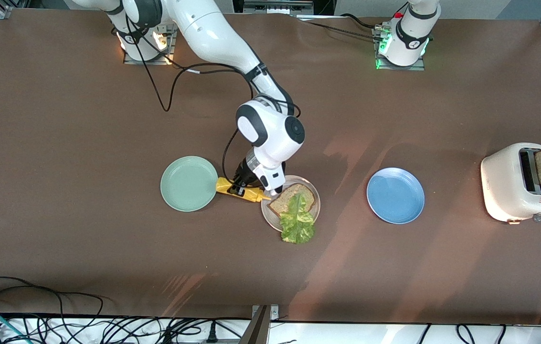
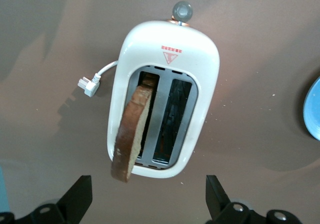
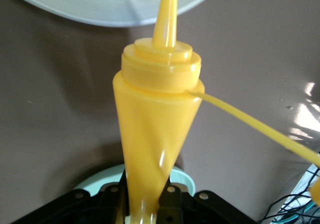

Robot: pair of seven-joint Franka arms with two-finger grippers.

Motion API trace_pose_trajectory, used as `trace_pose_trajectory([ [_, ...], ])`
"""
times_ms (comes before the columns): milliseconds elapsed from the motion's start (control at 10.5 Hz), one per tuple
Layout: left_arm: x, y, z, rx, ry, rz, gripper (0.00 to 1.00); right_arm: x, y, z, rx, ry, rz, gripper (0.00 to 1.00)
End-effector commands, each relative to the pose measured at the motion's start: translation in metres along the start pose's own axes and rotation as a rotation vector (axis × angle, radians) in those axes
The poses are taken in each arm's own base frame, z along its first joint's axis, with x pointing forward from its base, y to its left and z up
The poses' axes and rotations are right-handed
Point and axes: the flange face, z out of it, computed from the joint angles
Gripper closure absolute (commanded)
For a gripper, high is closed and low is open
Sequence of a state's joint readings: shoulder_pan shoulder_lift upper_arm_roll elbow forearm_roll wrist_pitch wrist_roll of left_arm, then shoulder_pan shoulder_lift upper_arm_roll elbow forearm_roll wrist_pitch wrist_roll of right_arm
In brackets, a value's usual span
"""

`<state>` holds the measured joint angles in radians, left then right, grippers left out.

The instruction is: Make sandwich on beige plate with both arms

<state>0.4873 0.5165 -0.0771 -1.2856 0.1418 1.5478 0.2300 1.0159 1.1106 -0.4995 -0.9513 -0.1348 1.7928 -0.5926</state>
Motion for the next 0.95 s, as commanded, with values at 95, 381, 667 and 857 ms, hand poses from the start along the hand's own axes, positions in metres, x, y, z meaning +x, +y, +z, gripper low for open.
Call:
trace_pose_trajectory([
  [95, 0.010, -0.014, 0.030, 0.015, -0.033, 0.030, 0.00, 0.002, 0.005, -0.009, -0.032, 0.000, -0.021, 1.00],
  [381, 0.017, -0.018, 0.052, 0.003, -0.067, 0.029, 0.00, -0.023, 0.032, -0.021, 0.061, 0.085, -0.003, 1.00],
  [667, 0.017, -0.030, 0.063, -0.008, -0.081, 0.014, 0.19, -0.097, 0.089, -0.024, 0.274, 0.248, 0.079, 1.00],
  [857, 0.016, -0.030, 0.063, -0.008, -0.082, 0.014, 0.61, -0.149, 0.118, -0.006, 0.417, 0.366, 0.068, 1.00],
])
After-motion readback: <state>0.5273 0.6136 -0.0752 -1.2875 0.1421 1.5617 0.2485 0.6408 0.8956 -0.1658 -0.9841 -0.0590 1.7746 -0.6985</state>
